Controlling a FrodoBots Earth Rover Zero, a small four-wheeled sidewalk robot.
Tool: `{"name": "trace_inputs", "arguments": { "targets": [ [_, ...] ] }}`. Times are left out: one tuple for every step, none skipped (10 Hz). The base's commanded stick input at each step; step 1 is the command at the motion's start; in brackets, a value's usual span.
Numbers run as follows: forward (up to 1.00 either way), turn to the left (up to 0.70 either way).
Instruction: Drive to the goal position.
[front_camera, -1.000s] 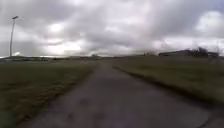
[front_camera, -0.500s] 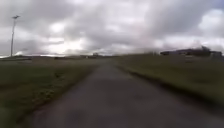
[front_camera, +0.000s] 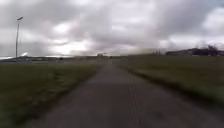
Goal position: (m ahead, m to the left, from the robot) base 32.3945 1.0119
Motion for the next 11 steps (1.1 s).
{"name": "trace_inputs", "arguments": {
  "targets": [
    [1.00, 0.00],
    [1.00, 0.00],
    [1.00, 0.00],
    [1.00, 0.00],
    [1.00, 0.00],
    [1.00, 0.00],
    [1.00, 0.00],
    [1.00, 0.00],
    [1.00, 0.00],
    [1.00, 0.00],
    [1.00, 0.00]
  ]
}}
